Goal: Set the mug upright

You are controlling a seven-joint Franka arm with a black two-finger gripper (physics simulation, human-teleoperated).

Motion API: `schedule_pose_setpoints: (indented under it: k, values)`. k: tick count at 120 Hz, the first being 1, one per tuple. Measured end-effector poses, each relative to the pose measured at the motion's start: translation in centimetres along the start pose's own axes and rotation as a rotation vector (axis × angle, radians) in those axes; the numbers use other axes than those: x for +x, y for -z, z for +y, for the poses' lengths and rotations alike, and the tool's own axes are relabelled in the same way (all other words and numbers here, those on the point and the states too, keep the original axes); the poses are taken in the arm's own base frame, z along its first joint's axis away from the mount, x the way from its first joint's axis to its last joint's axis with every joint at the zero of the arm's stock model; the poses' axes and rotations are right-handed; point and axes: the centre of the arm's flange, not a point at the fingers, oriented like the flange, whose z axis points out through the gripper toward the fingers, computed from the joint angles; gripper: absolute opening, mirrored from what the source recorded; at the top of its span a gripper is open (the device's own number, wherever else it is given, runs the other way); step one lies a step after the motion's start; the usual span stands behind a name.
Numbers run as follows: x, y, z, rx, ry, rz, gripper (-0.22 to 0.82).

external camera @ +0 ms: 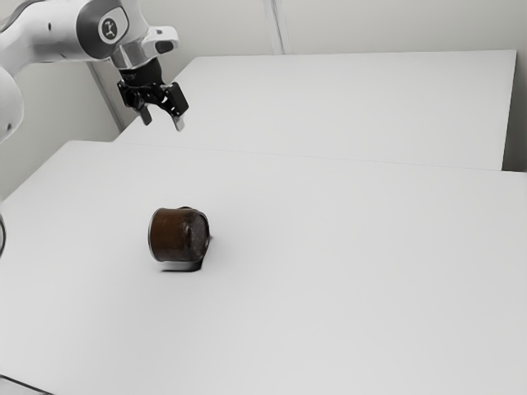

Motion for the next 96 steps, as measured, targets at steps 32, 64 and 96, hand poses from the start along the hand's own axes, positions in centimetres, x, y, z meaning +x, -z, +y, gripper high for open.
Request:
schedule_pose_setpoints:
  k: [32, 64, 96]
  values:
    - [-0.1, -0.2, 0.1, 0.000, 0.000, -0.006, 0.60]
    - [-2.0, 0.4, -5.1, -0.121, 0.109, 0.004, 0.60]
    - [-8.3, -8.5, -17.9, -0.544, 0.364, -0.029, 0.60]
